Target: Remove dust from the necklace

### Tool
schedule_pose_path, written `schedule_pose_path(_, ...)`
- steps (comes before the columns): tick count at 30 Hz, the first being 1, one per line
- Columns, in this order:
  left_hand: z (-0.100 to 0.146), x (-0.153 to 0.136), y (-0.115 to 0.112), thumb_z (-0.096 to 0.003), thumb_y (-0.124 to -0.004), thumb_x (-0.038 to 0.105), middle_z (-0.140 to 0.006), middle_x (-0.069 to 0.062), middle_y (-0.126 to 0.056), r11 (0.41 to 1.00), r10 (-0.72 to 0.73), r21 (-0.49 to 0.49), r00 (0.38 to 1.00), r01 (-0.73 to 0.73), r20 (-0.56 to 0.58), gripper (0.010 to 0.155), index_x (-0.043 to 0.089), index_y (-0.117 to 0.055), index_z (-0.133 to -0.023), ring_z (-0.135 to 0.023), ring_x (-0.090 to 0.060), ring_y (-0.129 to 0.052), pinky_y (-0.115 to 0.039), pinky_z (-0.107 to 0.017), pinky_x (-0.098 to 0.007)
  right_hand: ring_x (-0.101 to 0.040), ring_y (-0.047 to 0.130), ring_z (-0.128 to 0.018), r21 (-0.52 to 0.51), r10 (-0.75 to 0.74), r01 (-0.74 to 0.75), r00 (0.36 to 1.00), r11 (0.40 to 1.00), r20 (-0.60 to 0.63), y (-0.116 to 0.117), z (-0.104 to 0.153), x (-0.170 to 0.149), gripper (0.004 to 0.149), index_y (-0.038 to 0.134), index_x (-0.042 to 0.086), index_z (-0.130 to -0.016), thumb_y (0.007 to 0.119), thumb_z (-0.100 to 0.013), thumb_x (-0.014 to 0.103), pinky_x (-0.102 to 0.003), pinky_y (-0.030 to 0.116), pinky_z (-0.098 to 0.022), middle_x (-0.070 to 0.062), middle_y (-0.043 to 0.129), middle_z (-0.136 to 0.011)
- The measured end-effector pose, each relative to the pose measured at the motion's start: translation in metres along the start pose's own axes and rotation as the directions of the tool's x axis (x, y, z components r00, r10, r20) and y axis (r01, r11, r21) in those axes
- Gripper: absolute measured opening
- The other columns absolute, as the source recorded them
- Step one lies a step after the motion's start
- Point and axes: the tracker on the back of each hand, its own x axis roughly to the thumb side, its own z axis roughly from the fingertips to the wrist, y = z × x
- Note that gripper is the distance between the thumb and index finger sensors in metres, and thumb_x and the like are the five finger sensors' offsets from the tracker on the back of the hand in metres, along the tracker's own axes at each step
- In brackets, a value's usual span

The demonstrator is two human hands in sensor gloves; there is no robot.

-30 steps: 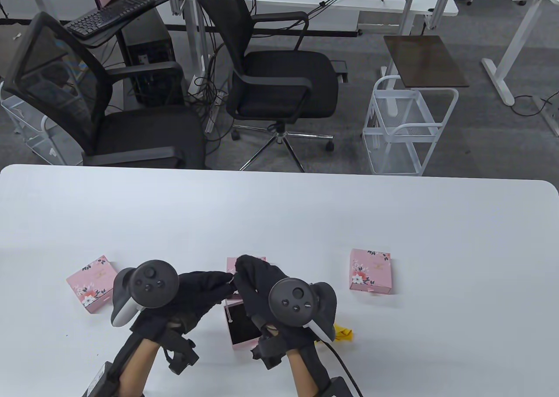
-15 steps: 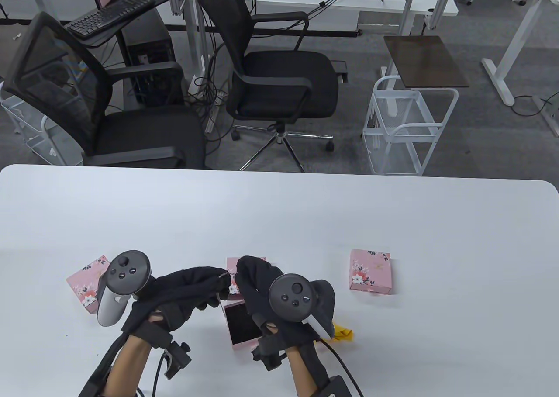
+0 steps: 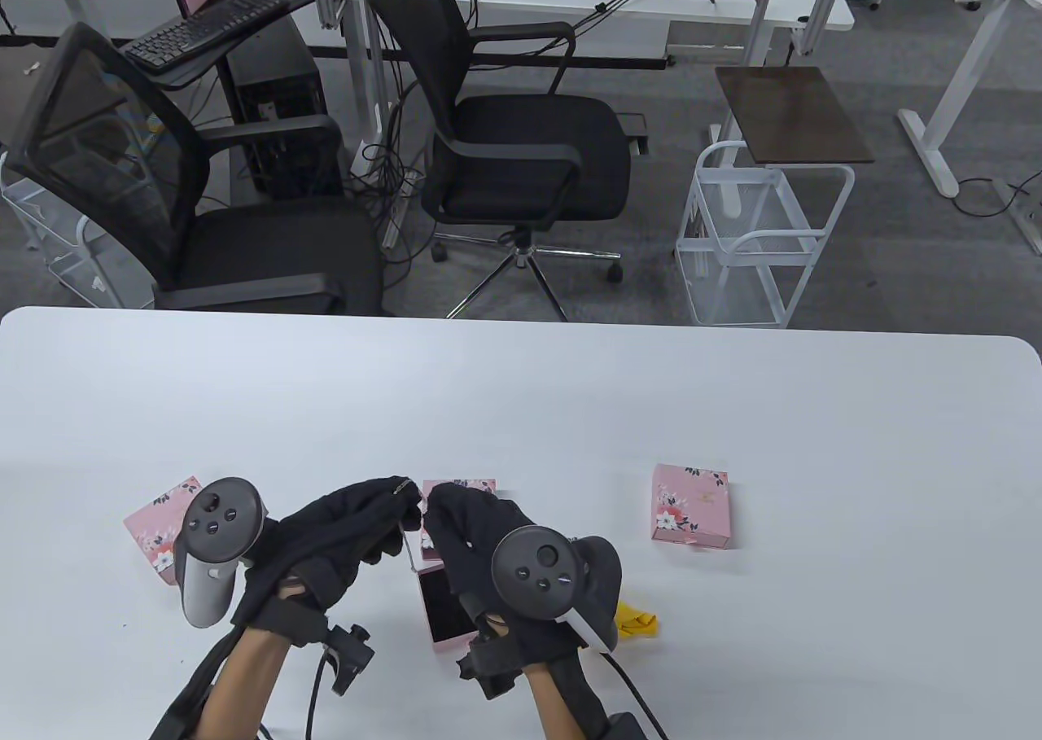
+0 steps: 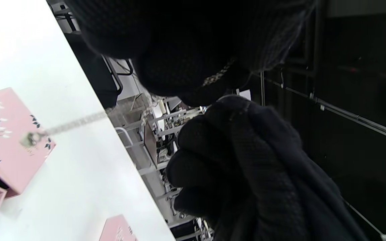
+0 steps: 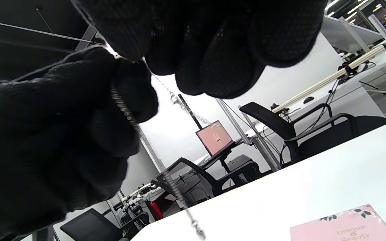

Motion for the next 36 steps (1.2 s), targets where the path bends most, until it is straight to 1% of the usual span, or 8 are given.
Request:
schedule_pose_path(5,0.002,0.000,-0.006,-0.0572,-0.083,0.047,-0.100,-0.007,-0.086,0.999,0.017,0.042,1.000,-0.017,0.020,0.039,0.030,-0.088,-0.092,-0.079,-0.026,-0.086,-0.078,-0.057,-0.045,-0.049,0.086,-0.076,0.031,0.016,-0.016,1.000,0.999,0.002,0.006,0.002,0.008,0.049,0.071,0.004,-0.103,0.076,-0.066,0.036,-0.059,0.072,-0.059,-0.029,0.079,-0.098)
schedule_pose_path(9,0.002,0.000,-0.013,-0.0570,-0.083,0.048,-0.107,-0.011,-0.076,0.998,0.064,0.003,0.998,-0.064,0.016,0.039,0.031,-0.088,-0.092,-0.087,-0.032,-0.077,-0.072,-0.062,-0.048,-0.051,0.084,-0.078,0.070,0.012,-0.010,1.000,0.997,-0.016,0.019,0.000,0.008,0.052,0.070,0.002,-0.103,0.077,-0.065,0.037,-0.059,0.071,-0.060,-0.031,0.076,-0.100)
schedule_pose_path(11,0.002,0.000,-0.015,-0.0570,-0.083,0.047,-0.108,-0.013,-0.073,0.997,0.071,0.008,0.997,-0.071,0.007,0.039,0.031,-0.087,-0.092,-0.087,-0.033,-0.074,-0.072,-0.061,-0.048,-0.049,0.086,-0.075,0.016,0.034,-0.033,0.999,0.999,-0.031,0.022,0.002,0.011,0.050,0.072,0.003,-0.101,0.078,-0.065,0.037,-0.057,0.073,-0.058,-0.031,0.079,-0.096)
schedule_pose_path(15,0.001,-0.002,-0.013,-0.0575,-0.083,0.047,-0.105,-0.010,-0.076,0.996,0.089,0.018,0.996,-0.089,0.011,0.038,0.031,-0.087,-0.092,-0.084,-0.031,-0.076,-0.073,-0.060,-0.046,-0.039,0.095,-0.062,-0.085,0.128,-0.127,0.992,0.988,0.007,0.023,0.003,0.014,0.035,0.081,0.010,-0.093,0.079,-0.064,0.030,-0.051,0.079,-0.051,-0.023,0.091,-0.083)
schedule_pose_path(20,0.000,-0.008,-0.002,-0.0574,-0.084,0.044,-0.095,-0.006,-0.089,0.993,0.088,0.078,0.996,-0.087,-0.006,0.038,0.027,-0.090,-0.090,-0.076,-0.026,-0.087,-0.080,-0.053,-0.042,-0.036,0.096,-0.058,0.023,0.103,-0.104,0.994,0.994,0.019,0.026,0.002,0.018,0.035,0.082,0.010,-0.092,0.079,-0.064,0.029,-0.049,0.081,-0.049,-0.020,0.093,-0.080)
schedule_pose_path(25,0.001,-0.007,0.015,-0.0569,-0.084,0.044,-0.079,-0.005,-0.103,0.991,0.002,0.136,1.000,0.002,-0.031,0.038,0.024,-0.093,-0.088,-0.056,-0.018,-0.099,-0.087,-0.039,-0.035,-0.036,0.096,-0.057,0.112,0.103,-0.106,0.994,0.988,0.029,0.034,0.001,0.020,0.035,0.082,0.010,-0.092,0.079,-0.063,0.029,-0.048,0.081,-0.049,-0.020,0.094,-0.079)
schedule_pose_path(30,0.005,-0.004,0.027,-0.0560,-0.085,0.044,-0.075,-0.005,-0.106,0.980,-0.024,0.200,1.000,0.023,0.003,0.039,0.022,-0.094,-0.087,-0.051,-0.015,-0.101,-0.088,-0.034,-0.033,-0.036,0.096,-0.058,0.204,0.083,-0.088,0.996,0.975,0.034,0.043,-0.001,0.018,0.035,0.082,0.011,-0.092,0.079,-0.063,0.029,-0.048,0.081,-0.049,-0.020,0.094,-0.080)
schedule_pose_path(36,0.012,0.004,0.042,-0.0530,-0.088,0.044,-0.072,-0.004,-0.107,0.953,-0.094,0.293,0.995,0.078,0.040,0.039,0.022,-0.096,-0.085,-0.045,-0.012,-0.102,-0.089,-0.030,-0.031,-0.036,0.096,-0.059,0.238,0.097,-0.101,0.995,0.966,0.029,0.054,-0.001,0.017,0.034,0.083,0.012,-0.092,0.079,-0.063,0.029,-0.049,0.081,-0.050,-0.020,0.093,-0.081)
